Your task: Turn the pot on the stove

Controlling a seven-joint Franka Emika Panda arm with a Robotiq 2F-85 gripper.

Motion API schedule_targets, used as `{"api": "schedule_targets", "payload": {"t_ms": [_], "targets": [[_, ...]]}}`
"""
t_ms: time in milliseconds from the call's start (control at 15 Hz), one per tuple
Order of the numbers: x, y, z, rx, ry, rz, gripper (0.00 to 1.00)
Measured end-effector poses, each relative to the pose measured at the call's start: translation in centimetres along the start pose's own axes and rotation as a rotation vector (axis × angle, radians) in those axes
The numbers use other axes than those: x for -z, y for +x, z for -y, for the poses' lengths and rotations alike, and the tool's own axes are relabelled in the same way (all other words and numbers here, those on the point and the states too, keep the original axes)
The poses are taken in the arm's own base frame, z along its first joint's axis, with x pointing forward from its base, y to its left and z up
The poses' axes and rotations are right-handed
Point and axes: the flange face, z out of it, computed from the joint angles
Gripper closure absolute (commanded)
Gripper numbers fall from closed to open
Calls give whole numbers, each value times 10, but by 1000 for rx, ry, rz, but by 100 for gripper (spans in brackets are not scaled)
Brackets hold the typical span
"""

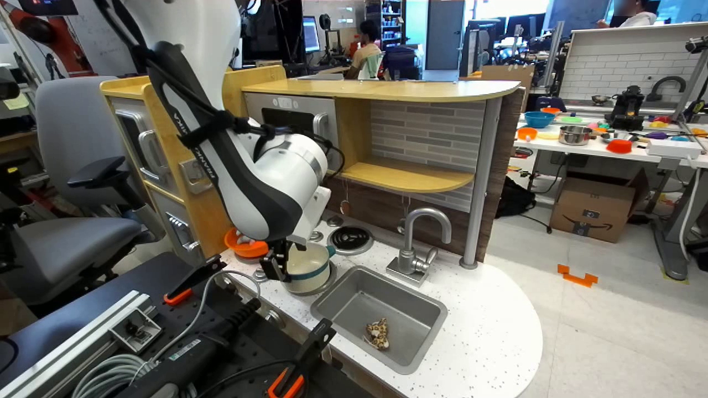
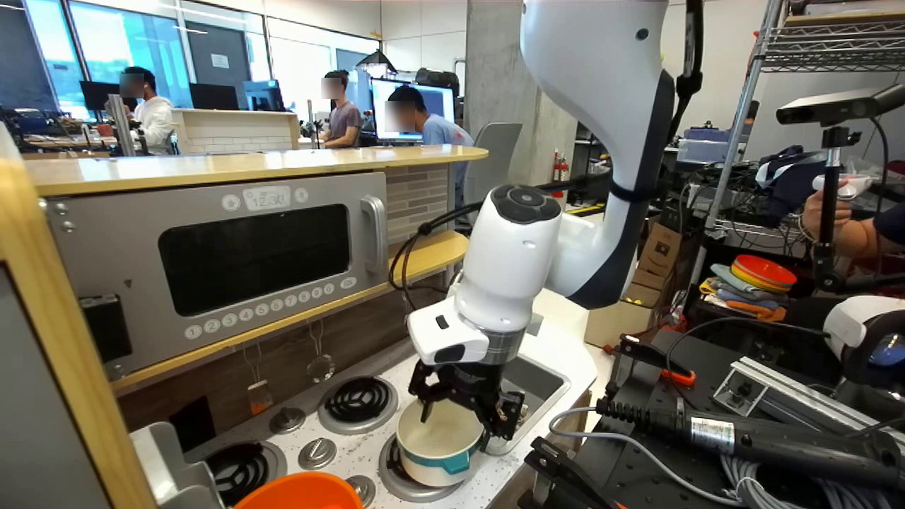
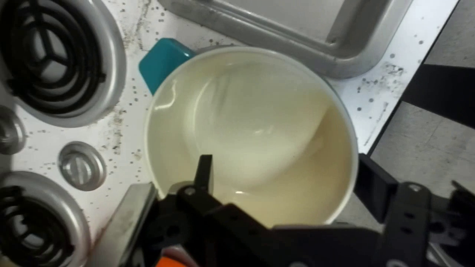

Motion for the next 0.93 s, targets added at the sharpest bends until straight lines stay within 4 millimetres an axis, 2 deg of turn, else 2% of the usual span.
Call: {"api": "schedule_targets", "payload": {"t_ms": [200, 400, 600, 933], "targets": [[37, -1, -19, -92, -65, -3, 0], [71, 0, -22, -203, -104, 25, 0], [92, 8, -2, -337, -98, 91, 0], [110, 29, 55, -584, -6, 154, 0]]}}
